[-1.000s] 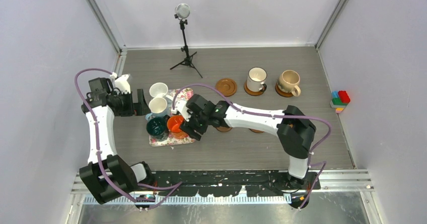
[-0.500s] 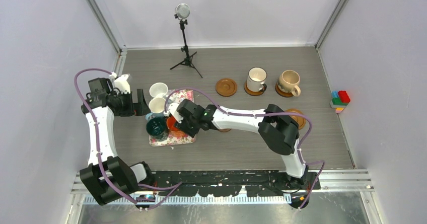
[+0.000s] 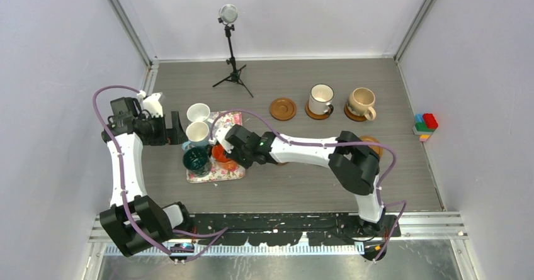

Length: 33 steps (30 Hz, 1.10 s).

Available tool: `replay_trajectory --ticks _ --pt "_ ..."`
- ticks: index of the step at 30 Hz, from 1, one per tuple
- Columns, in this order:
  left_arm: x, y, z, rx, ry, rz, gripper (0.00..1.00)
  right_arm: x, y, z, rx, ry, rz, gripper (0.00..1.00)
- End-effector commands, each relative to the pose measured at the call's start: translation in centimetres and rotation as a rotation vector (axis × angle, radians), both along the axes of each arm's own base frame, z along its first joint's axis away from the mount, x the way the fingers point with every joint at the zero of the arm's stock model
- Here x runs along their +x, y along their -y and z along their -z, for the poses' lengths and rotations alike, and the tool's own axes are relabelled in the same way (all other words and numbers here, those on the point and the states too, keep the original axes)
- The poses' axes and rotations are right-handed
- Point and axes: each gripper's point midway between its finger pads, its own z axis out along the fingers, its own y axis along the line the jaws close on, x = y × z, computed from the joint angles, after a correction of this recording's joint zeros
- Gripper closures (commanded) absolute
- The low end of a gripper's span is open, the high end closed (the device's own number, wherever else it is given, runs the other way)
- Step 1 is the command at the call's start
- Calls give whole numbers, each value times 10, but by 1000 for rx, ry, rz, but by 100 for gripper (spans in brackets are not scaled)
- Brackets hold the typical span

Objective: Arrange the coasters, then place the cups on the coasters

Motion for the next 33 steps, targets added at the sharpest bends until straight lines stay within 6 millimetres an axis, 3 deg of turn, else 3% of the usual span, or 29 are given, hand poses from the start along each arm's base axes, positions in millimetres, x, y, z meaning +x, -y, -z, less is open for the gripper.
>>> replay_trajectory --ticks 1,6,14,19,23,33 --pt "7 -1 -13 6 46 -2 0 32 -1 -93 228 156 101 100" --pt "7 -1 -12 6 45 -2 0 74 30 -128 326 165 247 100" --pt "9 0 -11 -5 45 -4 0 165 108 -160 497 275 501 100" --pt "10 0 -10 -12 39 -8 0 189 139 -154 493 335 525 100" --pt "9 1 -9 -12 38 -9 0 200 152 -146 469 365 534 100" --pt "10 -1 -9 -8 35 -12 0 222 172 -106 406 327 581 100"
